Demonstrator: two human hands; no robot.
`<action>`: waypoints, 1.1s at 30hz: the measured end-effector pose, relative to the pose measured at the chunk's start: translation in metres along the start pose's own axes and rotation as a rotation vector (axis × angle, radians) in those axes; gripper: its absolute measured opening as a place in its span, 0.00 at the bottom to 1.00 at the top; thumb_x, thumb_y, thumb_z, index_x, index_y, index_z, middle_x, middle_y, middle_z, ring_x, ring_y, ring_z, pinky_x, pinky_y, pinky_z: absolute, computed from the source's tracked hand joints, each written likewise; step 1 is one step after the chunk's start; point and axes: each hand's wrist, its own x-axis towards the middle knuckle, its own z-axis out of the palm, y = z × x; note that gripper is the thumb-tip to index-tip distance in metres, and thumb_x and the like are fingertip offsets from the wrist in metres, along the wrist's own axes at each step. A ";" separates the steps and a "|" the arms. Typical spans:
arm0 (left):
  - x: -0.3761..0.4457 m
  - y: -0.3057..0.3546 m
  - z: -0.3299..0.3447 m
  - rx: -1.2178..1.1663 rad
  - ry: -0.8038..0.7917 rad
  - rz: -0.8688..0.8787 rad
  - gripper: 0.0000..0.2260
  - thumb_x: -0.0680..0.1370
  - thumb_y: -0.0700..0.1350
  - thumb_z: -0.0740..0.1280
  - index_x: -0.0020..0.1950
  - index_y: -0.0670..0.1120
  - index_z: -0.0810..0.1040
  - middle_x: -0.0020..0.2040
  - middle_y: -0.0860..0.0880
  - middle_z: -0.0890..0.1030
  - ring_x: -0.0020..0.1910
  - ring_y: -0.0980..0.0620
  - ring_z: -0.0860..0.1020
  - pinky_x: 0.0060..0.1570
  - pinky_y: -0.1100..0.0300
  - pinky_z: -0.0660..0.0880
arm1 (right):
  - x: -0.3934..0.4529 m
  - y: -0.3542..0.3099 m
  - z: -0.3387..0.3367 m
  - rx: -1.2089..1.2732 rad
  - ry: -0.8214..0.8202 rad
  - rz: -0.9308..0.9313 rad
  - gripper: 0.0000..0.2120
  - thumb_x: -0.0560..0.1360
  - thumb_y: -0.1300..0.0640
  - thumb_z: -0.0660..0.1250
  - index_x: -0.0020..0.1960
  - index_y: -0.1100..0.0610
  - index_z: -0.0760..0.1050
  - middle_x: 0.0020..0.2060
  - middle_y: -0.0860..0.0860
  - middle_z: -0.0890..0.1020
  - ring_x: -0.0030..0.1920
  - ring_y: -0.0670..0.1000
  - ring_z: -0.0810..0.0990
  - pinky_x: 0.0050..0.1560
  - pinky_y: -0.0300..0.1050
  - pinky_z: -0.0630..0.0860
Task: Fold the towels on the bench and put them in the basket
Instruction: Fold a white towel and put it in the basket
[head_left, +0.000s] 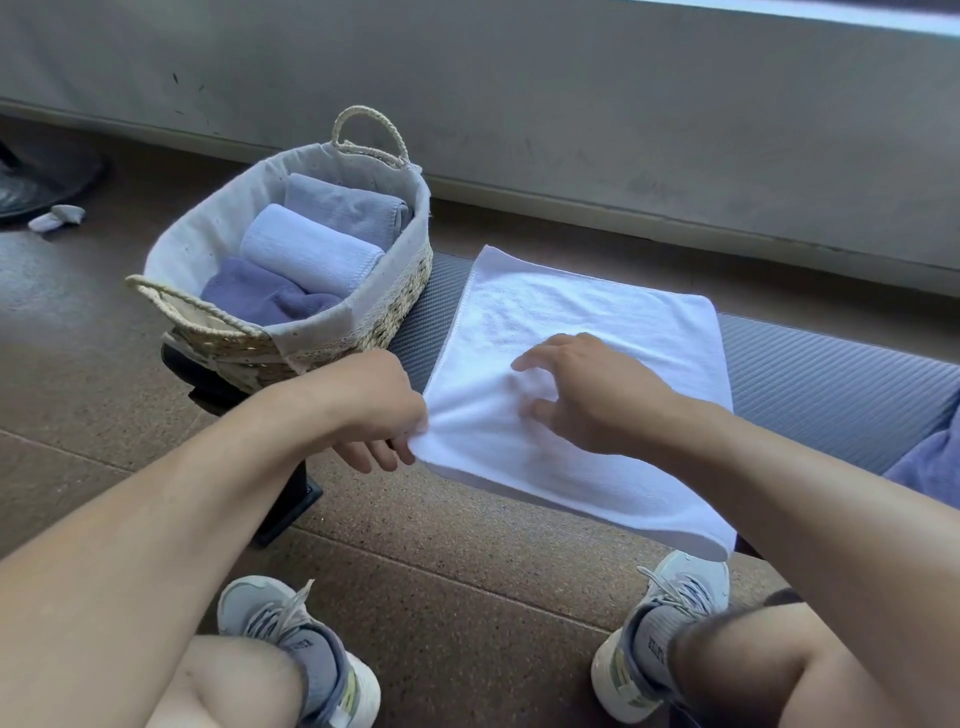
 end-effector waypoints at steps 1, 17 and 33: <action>0.000 -0.001 0.001 0.015 -0.028 -0.018 0.06 0.79 0.40 0.67 0.47 0.37 0.78 0.35 0.43 0.86 0.31 0.47 0.83 0.30 0.58 0.78 | 0.000 0.001 0.001 -0.009 -0.017 -0.004 0.24 0.79 0.44 0.67 0.73 0.45 0.70 0.72 0.46 0.71 0.71 0.52 0.67 0.65 0.54 0.72; 0.025 0.006 0.009 0.309 0.425 0.048 0.17 0.75 0.62 0.69 0.52 0.49 0.79 0.55 0.48 0.82 0.56 0.43 0.80 0.56 0.51 0.76 | 0.011 0.016 0.004 -0.035 -0.090 -0.017 0.35 0.79 0.34 0.60 0.81 0.46 0.57 0.81 0.48 0.57 0.80 0.55 0.54 0.78 0.54 0.56; 0.028 0.016 0.011 0.283 0.357 0.005 0.06 0.75 0.36 0.60 0.42 0.39 0.77 0.40 0.41 0.82 0.35 0.42 0.83 0.34 0.58 0.76 | 0.029 0.092 -0.009 -0.023 0.015 0.352 0.36 0.81 0.34 0.56 0.82 0.51 0.55 0.81 0.56 0.55 0.81 0.59 0.50 0.80 0.53 0.48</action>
